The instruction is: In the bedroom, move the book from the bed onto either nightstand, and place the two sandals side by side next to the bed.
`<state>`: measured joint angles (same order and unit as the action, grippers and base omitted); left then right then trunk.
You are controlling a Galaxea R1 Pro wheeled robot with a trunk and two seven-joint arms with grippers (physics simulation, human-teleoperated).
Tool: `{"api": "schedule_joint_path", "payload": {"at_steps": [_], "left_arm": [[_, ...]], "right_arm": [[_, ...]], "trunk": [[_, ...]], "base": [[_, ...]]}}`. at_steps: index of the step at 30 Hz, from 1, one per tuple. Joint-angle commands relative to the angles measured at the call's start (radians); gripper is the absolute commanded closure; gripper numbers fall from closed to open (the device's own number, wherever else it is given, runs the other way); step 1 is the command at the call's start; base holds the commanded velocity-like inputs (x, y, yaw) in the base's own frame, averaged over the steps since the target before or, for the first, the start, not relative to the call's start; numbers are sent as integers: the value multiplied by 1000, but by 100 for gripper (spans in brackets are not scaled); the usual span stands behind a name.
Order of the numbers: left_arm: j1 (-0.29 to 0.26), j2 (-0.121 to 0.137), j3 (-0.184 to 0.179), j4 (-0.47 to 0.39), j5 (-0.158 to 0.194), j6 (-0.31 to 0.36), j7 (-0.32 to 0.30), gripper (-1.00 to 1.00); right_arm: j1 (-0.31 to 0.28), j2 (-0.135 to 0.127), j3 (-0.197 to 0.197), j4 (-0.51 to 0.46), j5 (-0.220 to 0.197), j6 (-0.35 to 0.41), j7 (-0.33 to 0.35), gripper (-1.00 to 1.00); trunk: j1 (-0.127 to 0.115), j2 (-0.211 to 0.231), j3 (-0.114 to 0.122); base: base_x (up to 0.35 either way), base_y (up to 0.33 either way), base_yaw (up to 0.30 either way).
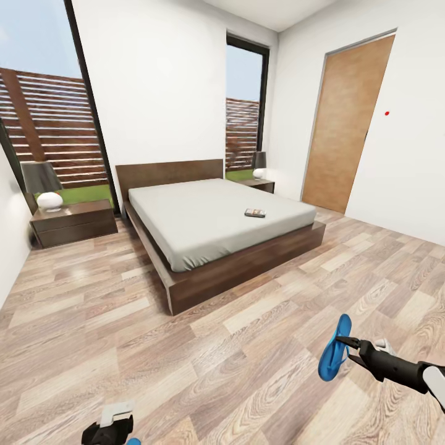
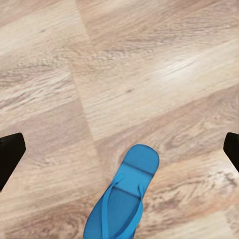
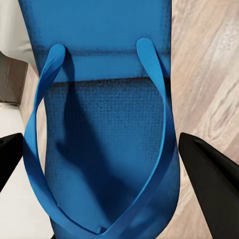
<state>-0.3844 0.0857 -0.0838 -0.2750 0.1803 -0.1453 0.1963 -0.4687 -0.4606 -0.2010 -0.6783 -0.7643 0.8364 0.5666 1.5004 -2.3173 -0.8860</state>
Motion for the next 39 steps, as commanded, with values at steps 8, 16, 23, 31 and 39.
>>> {"api": "schedule_joint_path", "payload": {"at_steps": [8, 16, 23, 31, 39], "left_arm": [[1, 0, -9, 0, 10, -4, 5, -100], [1, 0, -9, 0, 10, -4, 5, -100], [1, 0, -8, 0, 10, -4, 5, -100], [1, 0, -9, 0, 10, -4, 4, -100], [-12, -6, -9, -145, 3, 204, -16, -100]], "right_arm": [[-1, 4, -5, -2, 1, 8, 1, 100], [-1, 0, -6, -1, -1, 12, 4, 100], [-1, 6, -4, -1, -1, 9, 1, 100], [-1, 8, -3, -1, -1, 7, -1, 100], [-1, 8, -3, -1, -1, 10, 1, 100]], "trunk": [[31, -57, -26], [61, -113, -51], [88, -162, -73], [102, -184, -102], [105, -186, -133]], "base": [[0, 0, 0], [0, 0, 0], [0, 0, 0], [0, 0, 0], [0, 0, 0]]}}
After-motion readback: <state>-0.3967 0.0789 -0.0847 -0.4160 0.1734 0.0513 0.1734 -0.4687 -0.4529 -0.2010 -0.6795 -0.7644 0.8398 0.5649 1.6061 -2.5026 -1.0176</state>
